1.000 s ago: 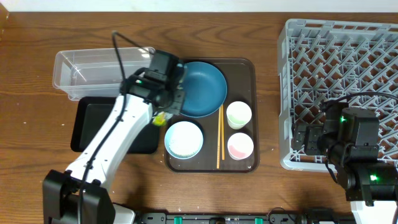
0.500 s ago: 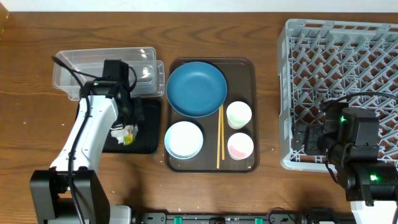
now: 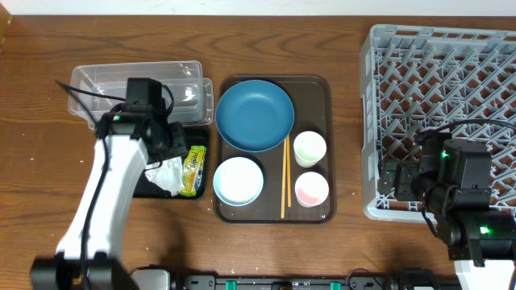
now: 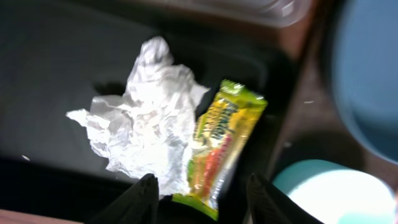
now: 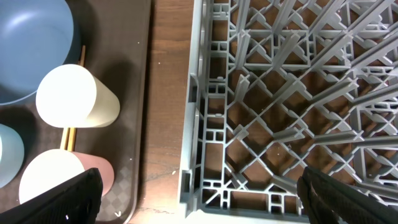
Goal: Sort waste into correct bins and load items into the dishwasher rack
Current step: 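Carry the tissue and wrapper left and drop onto the black tray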
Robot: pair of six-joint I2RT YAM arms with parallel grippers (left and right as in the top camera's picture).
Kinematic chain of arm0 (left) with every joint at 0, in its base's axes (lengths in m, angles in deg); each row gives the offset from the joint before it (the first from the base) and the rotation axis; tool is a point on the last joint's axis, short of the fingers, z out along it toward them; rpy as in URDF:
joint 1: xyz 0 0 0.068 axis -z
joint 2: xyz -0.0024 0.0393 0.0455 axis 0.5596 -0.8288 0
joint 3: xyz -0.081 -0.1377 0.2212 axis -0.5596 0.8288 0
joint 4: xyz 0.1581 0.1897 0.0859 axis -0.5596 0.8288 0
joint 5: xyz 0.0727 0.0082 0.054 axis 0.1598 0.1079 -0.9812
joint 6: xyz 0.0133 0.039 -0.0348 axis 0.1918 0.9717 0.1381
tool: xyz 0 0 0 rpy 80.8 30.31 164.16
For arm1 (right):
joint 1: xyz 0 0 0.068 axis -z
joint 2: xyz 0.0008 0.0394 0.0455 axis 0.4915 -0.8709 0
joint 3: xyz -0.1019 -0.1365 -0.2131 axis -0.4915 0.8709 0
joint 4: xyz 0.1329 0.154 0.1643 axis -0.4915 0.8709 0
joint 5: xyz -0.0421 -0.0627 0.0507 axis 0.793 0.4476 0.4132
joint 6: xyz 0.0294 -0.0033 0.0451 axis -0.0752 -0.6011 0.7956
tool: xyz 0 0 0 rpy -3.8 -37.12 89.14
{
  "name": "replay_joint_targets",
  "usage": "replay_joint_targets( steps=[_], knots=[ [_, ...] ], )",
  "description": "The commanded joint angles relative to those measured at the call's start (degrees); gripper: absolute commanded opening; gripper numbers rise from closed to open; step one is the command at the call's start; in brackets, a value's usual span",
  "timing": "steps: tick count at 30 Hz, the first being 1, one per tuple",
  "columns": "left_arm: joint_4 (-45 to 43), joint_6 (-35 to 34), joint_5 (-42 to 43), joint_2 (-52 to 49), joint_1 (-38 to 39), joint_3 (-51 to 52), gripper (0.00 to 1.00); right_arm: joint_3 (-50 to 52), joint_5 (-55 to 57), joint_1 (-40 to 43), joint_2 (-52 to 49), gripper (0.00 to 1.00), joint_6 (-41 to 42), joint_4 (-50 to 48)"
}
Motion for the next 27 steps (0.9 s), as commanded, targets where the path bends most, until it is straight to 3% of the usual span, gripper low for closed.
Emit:
replay_joint_targets(
  steps=[1,8,17,27],
  knots=[
    [-0.2,0.6,1.2,3.4,0.1,-1.4,0.53,-1.2,0.0,0.3,0.3,0.99,0.3,0.2],
    [-0.2,0.6,1.2,1.0,0.1,0.3,0.61,-1.2,0.0,0.3,0.3,0.99,0.3,0.2],
    [-0.2,0.6,-2.1,-13.2,0.1,1.2,0.69,-1.2,0.0,0.3,0.3,0.99,0.3,0.4],
    [-0.9,0.5,-3.3,-21.9,0.1,1.2,0.69,-1.2,0.0,0.3,0.3,0.99,0.3,0.4]
  ],
)
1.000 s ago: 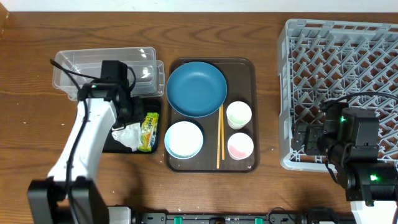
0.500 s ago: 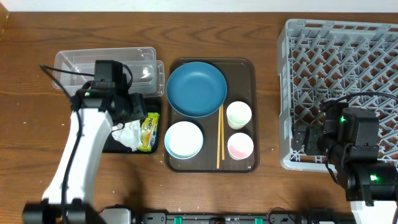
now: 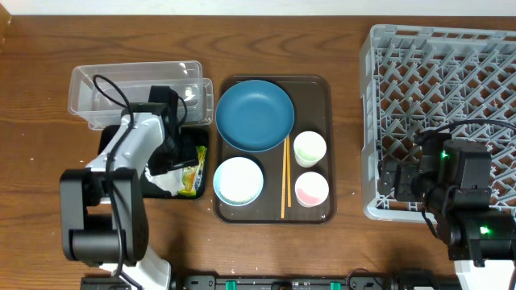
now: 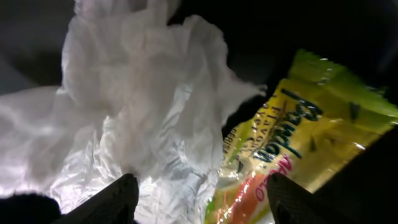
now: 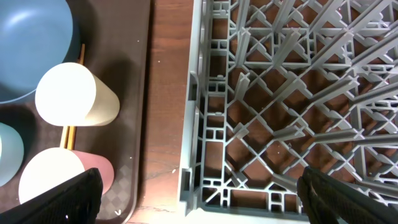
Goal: Sort waste into correct bins and load items into the dishwasher rack
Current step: 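Carry the tissue and wrapper left and drop onto the black tray, then grasp the white tissue on the black tray and drop it into the clear bin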
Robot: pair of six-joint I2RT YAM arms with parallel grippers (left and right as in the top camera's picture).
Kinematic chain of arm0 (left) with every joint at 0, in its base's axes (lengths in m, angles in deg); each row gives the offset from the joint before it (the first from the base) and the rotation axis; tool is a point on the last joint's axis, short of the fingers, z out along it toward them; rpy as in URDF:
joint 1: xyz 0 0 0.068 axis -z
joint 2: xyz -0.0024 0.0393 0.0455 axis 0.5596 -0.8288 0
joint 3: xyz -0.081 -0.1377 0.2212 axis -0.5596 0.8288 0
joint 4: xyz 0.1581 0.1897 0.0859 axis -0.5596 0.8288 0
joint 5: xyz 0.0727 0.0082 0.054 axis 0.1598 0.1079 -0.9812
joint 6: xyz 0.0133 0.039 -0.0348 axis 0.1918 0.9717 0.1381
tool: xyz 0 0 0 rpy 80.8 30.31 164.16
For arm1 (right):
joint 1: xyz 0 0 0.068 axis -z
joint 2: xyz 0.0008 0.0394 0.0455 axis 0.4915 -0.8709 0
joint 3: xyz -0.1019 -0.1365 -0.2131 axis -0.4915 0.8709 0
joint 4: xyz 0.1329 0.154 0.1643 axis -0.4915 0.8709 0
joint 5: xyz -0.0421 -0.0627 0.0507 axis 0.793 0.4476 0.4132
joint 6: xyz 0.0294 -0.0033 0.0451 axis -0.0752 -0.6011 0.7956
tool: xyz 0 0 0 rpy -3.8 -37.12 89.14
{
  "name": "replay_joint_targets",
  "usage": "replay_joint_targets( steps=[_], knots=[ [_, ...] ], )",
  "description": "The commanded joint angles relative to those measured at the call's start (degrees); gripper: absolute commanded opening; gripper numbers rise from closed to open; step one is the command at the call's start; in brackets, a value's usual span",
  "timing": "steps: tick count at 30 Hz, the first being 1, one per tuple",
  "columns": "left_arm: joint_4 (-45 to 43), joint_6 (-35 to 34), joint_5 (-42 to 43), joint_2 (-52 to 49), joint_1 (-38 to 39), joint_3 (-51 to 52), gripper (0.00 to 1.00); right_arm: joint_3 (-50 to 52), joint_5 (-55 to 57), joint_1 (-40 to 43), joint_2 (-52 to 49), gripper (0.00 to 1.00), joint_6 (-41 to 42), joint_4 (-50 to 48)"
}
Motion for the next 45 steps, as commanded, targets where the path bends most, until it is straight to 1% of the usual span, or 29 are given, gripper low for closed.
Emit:
replay_joint_targets(
  steps=[1,2,3,5,8,9,12,13,15,18,23,26,28,31,35,40,43,45],
  knots=[
    [-0.2,0.3,-1.3,-1.6,0.1,0.5,0.69,-1.2,0.0,0.3,0.3,0.99,0.3,0.1],
    [-0.4,0.3,-1.3,-1.8,0.1,0.6,0.69,-1.2,0.0,0.3,0.3,0.99,0.3,0.1],
    [-0.7,0.3,-1.3,-1.8,0.1,1.0,0.65,-1.2,0.0,0.3,0.3,0.99,0.3,0.1],
    [-1.1,0.3,-1.2,-1.8,0.1,1.5,0.49,-1.2,0.0,0.3,0.3,0.99,0.3,0.1],
    [-1.8,0.3,-1.0,-1.8,0.1,2.9,0.35,-1.2,0.0,0.3,0.3,0.99,0.3,0.1],
    [-1.7,0.3,-1.0,-1.8,0.1,3.2,0.28,-1.2,0.0,0.3,0.3,0.99,0.3,0.1],
    [-1.3,0.4,-0.4,-1.8,0.1,3.3,0.19,-1.2,0.0,0.3,0.3,0.99,0.3,0.1],
    [-1.3,0.4,-0.1,-1.6,0.1,3.3,0.12,-1.2,0.0,0.3,0.3,0.99,0.3,0.1],
    [-1.0,0.4,-0.1,-0.8,0.1,3.3,0.06,-1.2,0.0,0.3,0.3,0.99,0.3,0.1],
    [0.3,0.4,0.0,1.9,0.1,2.6,0.06,-1.2,0.0,0.3,0.3,0.99,0.3,0.1],
    [1.7,0.3,0.0,10.8,0.1,1.6,0.06,-1.2,0.0,0.3,0.3,0.99,0.3,0.0],
    [1.1,0.4,0.0,17.1,0.1,1.6,0.06,-1.2,0.0,0.3,0.3,0.99,0.3,0.0],
    [-1.0,0.4,0.0,20.9,0.1,1.6,0.06,-1.2,0.1,0.3,0.3,0.99,0.3,-0.1],
    [-6.7,0.4,0.0,25.1,0.1,1.6,0.06,-1.2,0.0,0.3,0.3,0.99,0.3,-0.1],
    [-16.0,0.3,-0.3,26.8,0.1,1.6,0.06,-1.2,0.0,0.3,0.3,0.99,0.3,-0.1],
    [-26.2,0.4,-0.4,24.8,0.1,1.6,0.08,-1.2,0.0,0.3,0.3,0.99,0.3,-0.1],
    [-31.6,0.4,-0.5,22.3,0.0,1.6,0.1,-1.2,0.0,0.3,0.3,0.99,0.3,-0.1],
    [-34.8,0.4,-0.5,20.1,0.0,1.6,0.16,-1.2,0.0,0.3,0.3,0.99,0.3,-0.1]
  ],
)
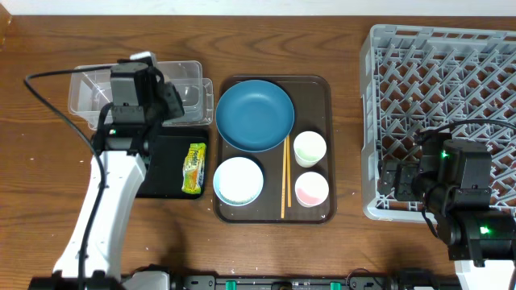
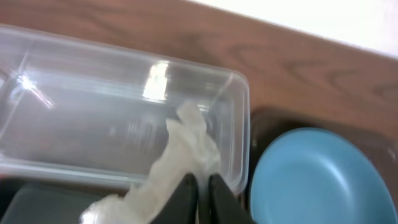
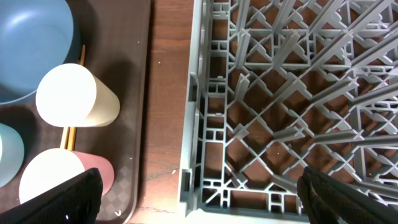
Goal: Sort waste into correct bins and load items into the dishwasher rack
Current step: 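Grasp the white tissue on the black tray and drop it into the clear bin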
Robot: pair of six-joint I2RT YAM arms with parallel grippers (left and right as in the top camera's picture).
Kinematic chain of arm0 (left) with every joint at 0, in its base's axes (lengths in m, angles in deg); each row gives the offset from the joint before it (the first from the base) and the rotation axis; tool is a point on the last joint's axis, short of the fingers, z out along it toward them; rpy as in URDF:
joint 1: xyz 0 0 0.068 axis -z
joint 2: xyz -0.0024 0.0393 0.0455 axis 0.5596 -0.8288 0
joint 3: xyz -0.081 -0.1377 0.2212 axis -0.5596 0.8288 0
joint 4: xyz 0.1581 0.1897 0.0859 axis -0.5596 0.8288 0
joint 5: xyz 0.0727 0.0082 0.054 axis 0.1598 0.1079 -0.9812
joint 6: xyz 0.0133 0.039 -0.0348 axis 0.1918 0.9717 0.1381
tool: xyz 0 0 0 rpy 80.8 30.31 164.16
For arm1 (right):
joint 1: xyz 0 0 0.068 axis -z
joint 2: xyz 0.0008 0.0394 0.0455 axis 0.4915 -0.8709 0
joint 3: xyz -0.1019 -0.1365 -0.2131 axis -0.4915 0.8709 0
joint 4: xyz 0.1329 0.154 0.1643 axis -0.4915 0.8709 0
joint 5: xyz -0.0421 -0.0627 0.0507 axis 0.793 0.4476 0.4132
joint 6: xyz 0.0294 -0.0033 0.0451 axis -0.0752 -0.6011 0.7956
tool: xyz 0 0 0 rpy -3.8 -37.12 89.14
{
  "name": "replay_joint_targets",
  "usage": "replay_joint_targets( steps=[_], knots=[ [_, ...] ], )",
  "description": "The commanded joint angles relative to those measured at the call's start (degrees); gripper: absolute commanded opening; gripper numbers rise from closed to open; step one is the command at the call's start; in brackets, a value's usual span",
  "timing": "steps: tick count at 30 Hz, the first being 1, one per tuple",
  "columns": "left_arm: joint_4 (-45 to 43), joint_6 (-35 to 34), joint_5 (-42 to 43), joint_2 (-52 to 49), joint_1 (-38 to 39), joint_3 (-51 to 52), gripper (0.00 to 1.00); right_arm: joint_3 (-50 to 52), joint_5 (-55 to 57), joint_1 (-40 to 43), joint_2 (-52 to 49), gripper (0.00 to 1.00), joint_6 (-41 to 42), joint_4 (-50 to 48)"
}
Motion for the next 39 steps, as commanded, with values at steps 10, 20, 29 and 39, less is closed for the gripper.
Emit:
replay_joint_targets(
  steps=[10,20,29,39],
  knots=[
    [-8.4,0.5,-0.5,-9.1,0.0,-0.8,0.43,-1.2,0.0,0.3,0.3,0.99,0.3,0.2],
    [-5.0,0.6,-0.5,-8.2,0.0,-0.8,0.39,-1.2,0.0,0.3,0.3,0.99,0.3,0.6],
    [21.5,0.7,-0.5,-3.0,0.0,-0.7,0.56,-1.2,0.0,0.3,0.3,0.99,0.3,0.5],
    [20.9,-5.1,-6.3,-8.4,0.0,6.9,0.7,-1.2,0.0,0.3,0.3,0.99,0.3,0.6]
  ],
)
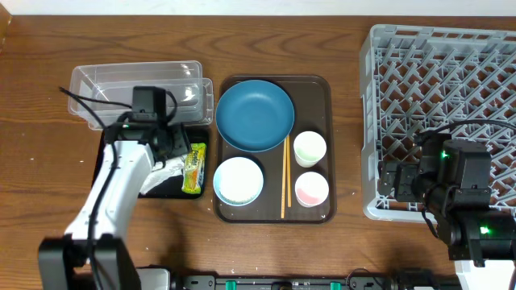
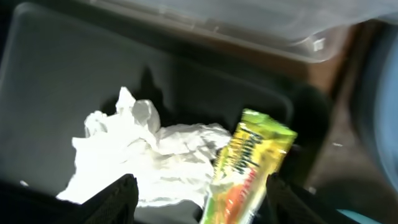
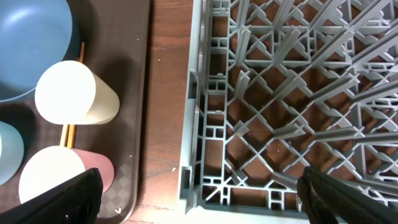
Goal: Sort waste into correct bins and load items into the dishwasher rack
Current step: 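Grasp the white tissue on the black tray and drop it into the clear bin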
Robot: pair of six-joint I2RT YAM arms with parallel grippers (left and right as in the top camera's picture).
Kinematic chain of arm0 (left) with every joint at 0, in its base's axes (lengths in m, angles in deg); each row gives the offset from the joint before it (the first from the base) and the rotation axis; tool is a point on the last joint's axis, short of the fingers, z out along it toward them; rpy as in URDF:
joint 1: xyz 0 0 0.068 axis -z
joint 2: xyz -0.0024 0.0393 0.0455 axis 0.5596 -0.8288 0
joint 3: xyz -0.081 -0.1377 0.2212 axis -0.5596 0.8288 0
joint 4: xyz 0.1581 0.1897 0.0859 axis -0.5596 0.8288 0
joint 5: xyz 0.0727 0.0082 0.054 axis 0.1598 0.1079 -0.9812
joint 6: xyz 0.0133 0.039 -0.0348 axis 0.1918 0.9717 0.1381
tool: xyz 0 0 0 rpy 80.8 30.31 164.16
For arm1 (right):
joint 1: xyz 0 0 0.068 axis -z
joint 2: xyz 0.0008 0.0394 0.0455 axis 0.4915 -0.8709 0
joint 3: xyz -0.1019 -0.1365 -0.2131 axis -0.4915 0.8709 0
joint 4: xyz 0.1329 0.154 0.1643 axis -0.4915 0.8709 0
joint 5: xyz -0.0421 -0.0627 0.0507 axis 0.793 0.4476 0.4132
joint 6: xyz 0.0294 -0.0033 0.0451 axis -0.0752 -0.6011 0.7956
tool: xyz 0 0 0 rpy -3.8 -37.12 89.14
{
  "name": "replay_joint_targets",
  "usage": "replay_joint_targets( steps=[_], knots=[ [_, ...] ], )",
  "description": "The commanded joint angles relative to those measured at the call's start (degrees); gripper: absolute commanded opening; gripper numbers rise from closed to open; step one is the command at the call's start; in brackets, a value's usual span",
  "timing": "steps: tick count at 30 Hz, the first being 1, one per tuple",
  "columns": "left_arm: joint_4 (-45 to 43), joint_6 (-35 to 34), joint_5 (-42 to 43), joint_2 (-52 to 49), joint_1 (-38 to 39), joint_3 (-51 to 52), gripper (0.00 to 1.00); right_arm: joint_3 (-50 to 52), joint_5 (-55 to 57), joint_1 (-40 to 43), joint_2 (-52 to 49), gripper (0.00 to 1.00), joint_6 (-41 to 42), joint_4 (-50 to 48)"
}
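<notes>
A crumpled white tissue (image 2: 143, 163) and a yellow-green snack wrapper (image 2: 249, 163) lie side by side in the black tray (image 2: 56, 74). My left gripper (image 2: 198, 208) hangs open just above them, one finger on each side, holding nothing. In the overhead view the left gripper (image 1: 165, 149) is over the tissue (image 1: 164, 171) and the wrapper (image 1: 192, 167). My right gripper (image 3: 199, 202) is open and empty at the near left corner of the grey dishwasher rack (image 3: 280, 93).
Two clear plastic bins (image 1: 133, 84) stand behind the black tray. The brown tray (image 1: 322, 89) carries a blue plate (image 1: 254, 115), a white bowl (image 1: 238, 180), chopsticks (image 1: 284, 177), a white cup (image 1: 310, 148) and a pink cup (image 1: 311, 189). The rack (image 1: 439, 72) fills the right side.
My left gripper was shut on the tissue up by the clear bin. Now it is open low over the black tray, and the tissue lies there beside the wrapper. The right arm has not moved.
My left gripper was open above the tissue and wrapper in the black tray, then close down on the tissue. Then it held the tissue by the clear bin, with only the wrapper left in the tray. Now the tissue is in the black tray again.
</notes>
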Motion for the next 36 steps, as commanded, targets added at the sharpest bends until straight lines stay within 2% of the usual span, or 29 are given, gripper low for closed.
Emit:
replay_joint_targets(
  steps=[1,7,10,12,14,16,22,27,31,36],
  knots=[
    [-1.8,-1.6,-2.7,-3.5,0.0,2.9,0.69,-1.1,0.0,0.3,0.3,0.99,0.3,0.1],
    [-3.4,-2.6,-5.2,-9.2,-0.3,3.7,0.67,-1.1,0.0,0.3,0.3,0.99,0.3,0.1],
    [-3.3,-2.6,-5.2,-11.0,-0.3,3.7,0.5,-1.1,0.0,0.3,0.3,0.99,0.3,0.1],
    [-3.3,-2.6,-4.8,-11.2,-0.3,3.7,0.29,-1.1,0.0,0.3,0.3,0.99,0.3,0.1],
    [-3.1,-2.6,-4.1,-10.5,-0.3,3.7,0.14,-1.1,0.0,0.3,0.3,0.99,0.3,0.1],
    [-1.9,-2.6,-3.9,-8.7,-0.3,3.2,0.06,-1.1,0.0,0.3,0.3,0.99,0.3,0.1],
    [-0.6,-2.4,-3.5,2.4,-0.3,-0.7,0.06,-1.1,0.0,0.3,0.3,0.99,0.3,-0.1],
    [-15.1,-0.9,-3.5,10.7,-0.3,-1.5,0.06,-1.1,0.0,0.3,0.3,0.99,0.3,-0.1],
    [-25.5,-0.4,-3.5,9.3,-0.3,-1.5,0.09,-1.1,0.0,0.3,0.3,0.99,0.3,-0.1],
    [-34.8,-0.4,-3.5,1.6,-0.3,-1.5,0.09,-1.1,0.0,0.3,0.3,0.99,0.3,-0.1]
  ],
)
